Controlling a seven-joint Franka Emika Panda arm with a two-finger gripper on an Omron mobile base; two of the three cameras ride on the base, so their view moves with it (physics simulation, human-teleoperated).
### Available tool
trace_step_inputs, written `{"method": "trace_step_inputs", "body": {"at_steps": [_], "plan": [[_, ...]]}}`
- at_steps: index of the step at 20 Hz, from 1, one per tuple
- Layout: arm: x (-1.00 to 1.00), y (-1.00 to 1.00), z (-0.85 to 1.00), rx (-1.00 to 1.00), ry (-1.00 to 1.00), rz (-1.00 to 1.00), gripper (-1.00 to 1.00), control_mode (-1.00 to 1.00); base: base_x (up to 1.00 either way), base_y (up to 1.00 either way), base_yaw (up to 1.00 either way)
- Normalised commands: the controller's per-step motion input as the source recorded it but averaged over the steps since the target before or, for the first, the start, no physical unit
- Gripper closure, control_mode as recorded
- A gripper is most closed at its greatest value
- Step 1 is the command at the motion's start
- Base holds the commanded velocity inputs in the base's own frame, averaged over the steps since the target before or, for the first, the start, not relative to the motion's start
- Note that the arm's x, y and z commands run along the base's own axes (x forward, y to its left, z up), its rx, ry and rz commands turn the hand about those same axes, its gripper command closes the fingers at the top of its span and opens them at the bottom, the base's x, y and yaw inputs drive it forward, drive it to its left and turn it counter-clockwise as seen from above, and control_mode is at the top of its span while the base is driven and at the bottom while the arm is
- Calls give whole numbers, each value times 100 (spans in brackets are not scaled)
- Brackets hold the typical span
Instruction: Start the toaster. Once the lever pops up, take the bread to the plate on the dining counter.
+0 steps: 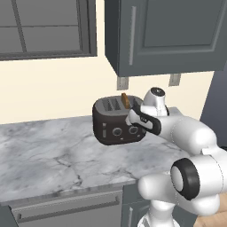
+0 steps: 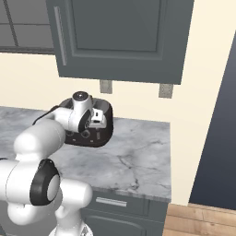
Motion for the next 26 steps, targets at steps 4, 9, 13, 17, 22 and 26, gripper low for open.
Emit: {"method": "trace_step_inputs", "body": {"at_steps": [4,9,13,17,22,26], "plan": [[0,0,-11,0,0,0,-100,-100,0,0,0],[0,0,-13,0,0,0,-100,-100,0,0,0],[0,0,-17,0,0,0,-100,-100,0,0,0],[0,0,-21,0,0,0,-100,-100,0,0,0],[0,0,-19,0,0,0,-100,-100,0,0,0],[0,0,-19,0,0,0,-100,-100,0,0,0]]}}
